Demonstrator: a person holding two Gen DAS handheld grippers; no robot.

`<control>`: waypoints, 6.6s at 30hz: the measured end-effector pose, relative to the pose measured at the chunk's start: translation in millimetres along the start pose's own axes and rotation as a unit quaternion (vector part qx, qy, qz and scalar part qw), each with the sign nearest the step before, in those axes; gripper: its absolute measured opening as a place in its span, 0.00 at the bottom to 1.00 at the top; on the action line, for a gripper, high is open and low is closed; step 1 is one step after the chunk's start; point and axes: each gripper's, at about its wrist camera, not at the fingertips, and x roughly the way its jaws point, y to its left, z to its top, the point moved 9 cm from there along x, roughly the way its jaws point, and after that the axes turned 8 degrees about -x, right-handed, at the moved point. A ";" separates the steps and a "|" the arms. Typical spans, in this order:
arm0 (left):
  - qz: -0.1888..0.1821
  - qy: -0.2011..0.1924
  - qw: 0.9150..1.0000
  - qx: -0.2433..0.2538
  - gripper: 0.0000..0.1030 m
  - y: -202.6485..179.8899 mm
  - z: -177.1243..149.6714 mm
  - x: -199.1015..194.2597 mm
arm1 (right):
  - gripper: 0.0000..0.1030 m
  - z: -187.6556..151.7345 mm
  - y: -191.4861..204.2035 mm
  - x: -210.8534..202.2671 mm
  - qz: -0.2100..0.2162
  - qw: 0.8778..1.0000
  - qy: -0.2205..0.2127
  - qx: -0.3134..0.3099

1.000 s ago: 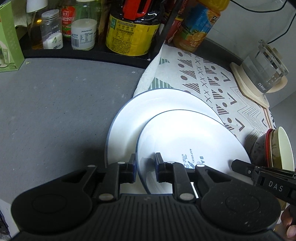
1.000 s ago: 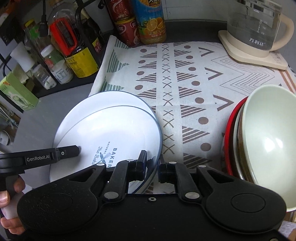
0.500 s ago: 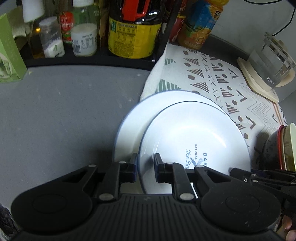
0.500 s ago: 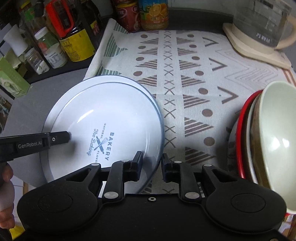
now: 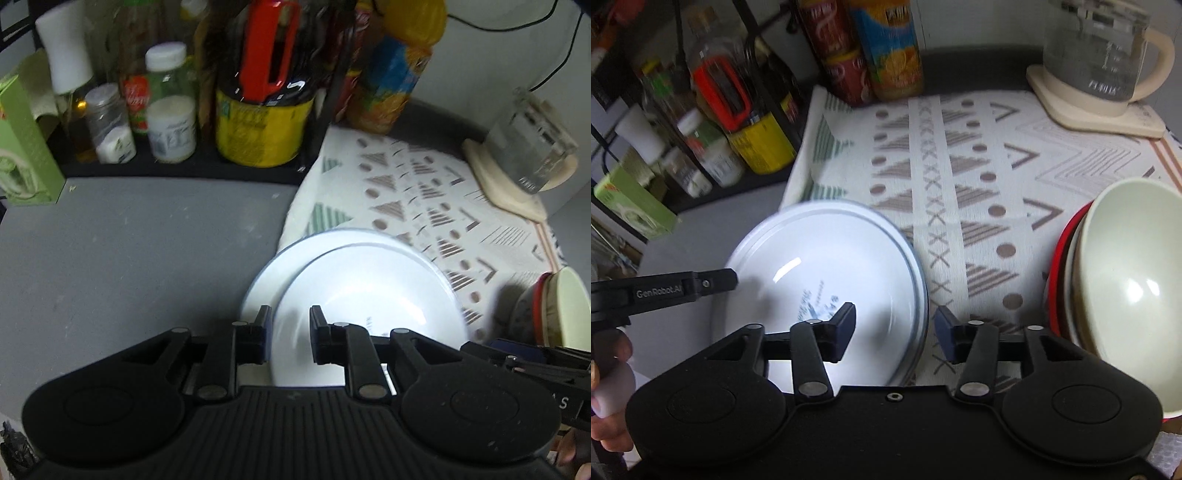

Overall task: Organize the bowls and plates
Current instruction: 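Lower the 'Bakery' plate onto the plate stack and open both grippers, then move both grippers to the red bowl holding the green bowls, then pinch the rim of the red bowl stack with both grippers, then lift the bowl stack with both grippers and carry it over the plates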

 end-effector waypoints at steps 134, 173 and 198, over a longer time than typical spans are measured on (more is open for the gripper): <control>-0.133 0.010 0.984 0.115 0.25 -189.5 7.5 3.1 | 0.26 7.2 -152.1 -55.4 -0.020 0.978 -0.118 0.172; -0.033 0.014 0.998 -0.049 0.25 -0.9 -11.1 -16.1 | 0.26 12.8 3.2 9.0 0.080 0.996 -0.007 0.047; -0.050 0.025 0.997 -0.060 0.30 -4.0 -4.3 -13.5 | 0.37 7.7 2.6 13.4 0.073 0.996 0.008 0.048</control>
